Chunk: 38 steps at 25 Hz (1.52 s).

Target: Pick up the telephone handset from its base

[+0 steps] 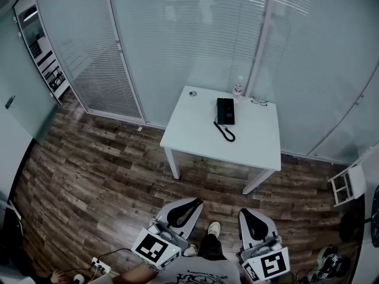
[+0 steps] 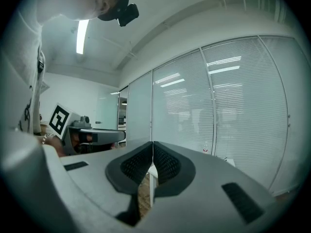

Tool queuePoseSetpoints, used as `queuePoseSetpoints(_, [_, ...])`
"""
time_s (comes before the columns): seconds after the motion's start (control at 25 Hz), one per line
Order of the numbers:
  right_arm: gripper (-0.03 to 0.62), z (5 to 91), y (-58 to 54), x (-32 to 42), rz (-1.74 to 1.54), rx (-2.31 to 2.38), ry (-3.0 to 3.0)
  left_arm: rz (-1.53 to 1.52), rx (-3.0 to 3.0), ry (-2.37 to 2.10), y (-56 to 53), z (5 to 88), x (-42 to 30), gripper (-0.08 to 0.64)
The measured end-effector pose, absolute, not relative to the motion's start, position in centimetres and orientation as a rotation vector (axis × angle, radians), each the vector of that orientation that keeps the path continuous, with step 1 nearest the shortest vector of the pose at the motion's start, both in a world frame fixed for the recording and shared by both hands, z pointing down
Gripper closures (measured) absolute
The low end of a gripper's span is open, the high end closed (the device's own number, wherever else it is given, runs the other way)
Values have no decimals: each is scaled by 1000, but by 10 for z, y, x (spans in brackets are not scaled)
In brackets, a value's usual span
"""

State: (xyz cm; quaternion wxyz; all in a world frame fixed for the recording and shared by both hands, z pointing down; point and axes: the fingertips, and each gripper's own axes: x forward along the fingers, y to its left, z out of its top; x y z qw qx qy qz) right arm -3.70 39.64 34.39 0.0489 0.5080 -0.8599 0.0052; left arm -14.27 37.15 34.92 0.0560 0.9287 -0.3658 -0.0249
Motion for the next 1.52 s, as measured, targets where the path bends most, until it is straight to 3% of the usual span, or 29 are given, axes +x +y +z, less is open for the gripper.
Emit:
queuePoseSetpoints(1.0, [586, 336, 221, 113, 26, 1580, -2640, -48, 2815, -1126, 197, 340, -4, 540])
queuePoseSetpoints(1.52, [586, 349, 172, 144, 53, 1550, -2650, -62, 2772, -1145, 147, 354, 24, 540])
